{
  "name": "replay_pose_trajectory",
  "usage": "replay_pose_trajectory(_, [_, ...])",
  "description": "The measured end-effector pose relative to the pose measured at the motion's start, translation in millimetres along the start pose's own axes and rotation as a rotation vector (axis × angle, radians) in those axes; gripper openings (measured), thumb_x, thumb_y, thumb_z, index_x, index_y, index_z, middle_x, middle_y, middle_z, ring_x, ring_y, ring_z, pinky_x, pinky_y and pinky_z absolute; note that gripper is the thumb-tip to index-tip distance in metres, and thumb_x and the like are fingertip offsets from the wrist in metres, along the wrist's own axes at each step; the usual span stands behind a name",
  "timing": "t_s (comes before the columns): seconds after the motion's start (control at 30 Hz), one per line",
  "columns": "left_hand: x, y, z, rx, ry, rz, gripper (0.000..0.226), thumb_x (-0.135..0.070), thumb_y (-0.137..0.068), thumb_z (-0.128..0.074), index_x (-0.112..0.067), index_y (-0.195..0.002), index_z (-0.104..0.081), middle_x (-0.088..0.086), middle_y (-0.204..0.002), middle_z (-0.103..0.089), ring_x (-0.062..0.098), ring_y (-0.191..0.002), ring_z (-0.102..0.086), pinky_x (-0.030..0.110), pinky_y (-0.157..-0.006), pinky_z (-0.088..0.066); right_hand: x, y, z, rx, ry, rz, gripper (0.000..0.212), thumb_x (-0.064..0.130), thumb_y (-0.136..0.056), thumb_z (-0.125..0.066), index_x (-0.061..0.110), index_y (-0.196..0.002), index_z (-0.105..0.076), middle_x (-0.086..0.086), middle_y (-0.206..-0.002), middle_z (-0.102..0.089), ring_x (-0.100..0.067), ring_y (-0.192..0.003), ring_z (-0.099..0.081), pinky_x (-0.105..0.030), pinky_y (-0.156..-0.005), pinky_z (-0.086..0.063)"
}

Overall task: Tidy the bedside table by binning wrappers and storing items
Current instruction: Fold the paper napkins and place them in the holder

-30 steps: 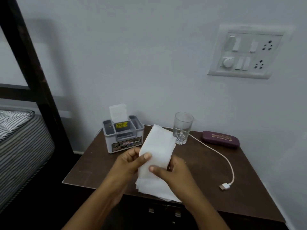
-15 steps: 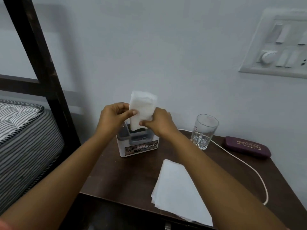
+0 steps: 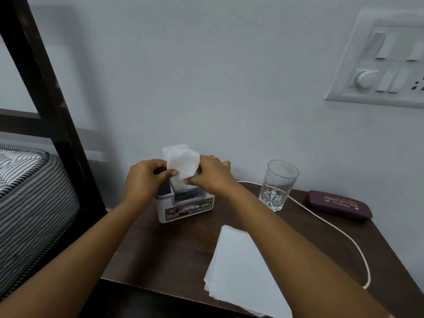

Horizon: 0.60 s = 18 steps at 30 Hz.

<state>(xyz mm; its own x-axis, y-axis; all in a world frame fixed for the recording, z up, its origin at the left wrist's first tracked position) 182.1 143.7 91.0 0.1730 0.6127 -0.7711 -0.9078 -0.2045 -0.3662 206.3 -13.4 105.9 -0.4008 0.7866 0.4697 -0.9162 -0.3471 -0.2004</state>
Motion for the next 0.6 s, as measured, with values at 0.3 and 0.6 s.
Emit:
replay_pose_trajectory(0.3, [-3.4,-1.3,9.3,-0.051,-0.19,0.035,0.017,-0.043,-0.075,-0.072,-0.026,-0.08,-0.069,-0.004,-0.076,-0.071,0.018,-0.075,-0.064,0.034,-0.069,-0.049,-4.7,-2.5,-0.2,0.014,-0.009,-0.073,0.025,0.036,-0.084,-0.062,0.019,-0.101,-0.058,-0.001,-0.102,-0.066,-0.024,-0.103,-0.055,-0.039,-0.081,-0.025])
replay_pose_trajectory(0.6, [-8.7,-0.8,5.7,-0.049,-0.354,0.043,0.022,-0.047,-0.077,-0.07,-0.028,-0.086,-0.071,-0.008,-0.081,-0.056,0.016,-0.078,-0.05,0.03,-0.067,-0.039,3.9,-4.4,3.0,-0.047,0.007,-0.001,0.011,0.036,-0.086,-0.06,0.029,-0.093,-0.06,0.003,-0.095,-0.064,-0.023,-0.108,-0.049,-0.04,-0.08,-0.025])
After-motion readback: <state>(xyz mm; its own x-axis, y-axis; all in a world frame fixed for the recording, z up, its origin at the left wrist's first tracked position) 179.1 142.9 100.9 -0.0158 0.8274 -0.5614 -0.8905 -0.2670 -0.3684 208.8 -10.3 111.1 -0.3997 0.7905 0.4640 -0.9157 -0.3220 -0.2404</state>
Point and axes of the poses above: each hand's wrist, its own y-axis away from the middle knuckle, its own z-axis out of the back of the hand, x = y × z, the point moved 7 cm from there along -y, towards the middle knuckle
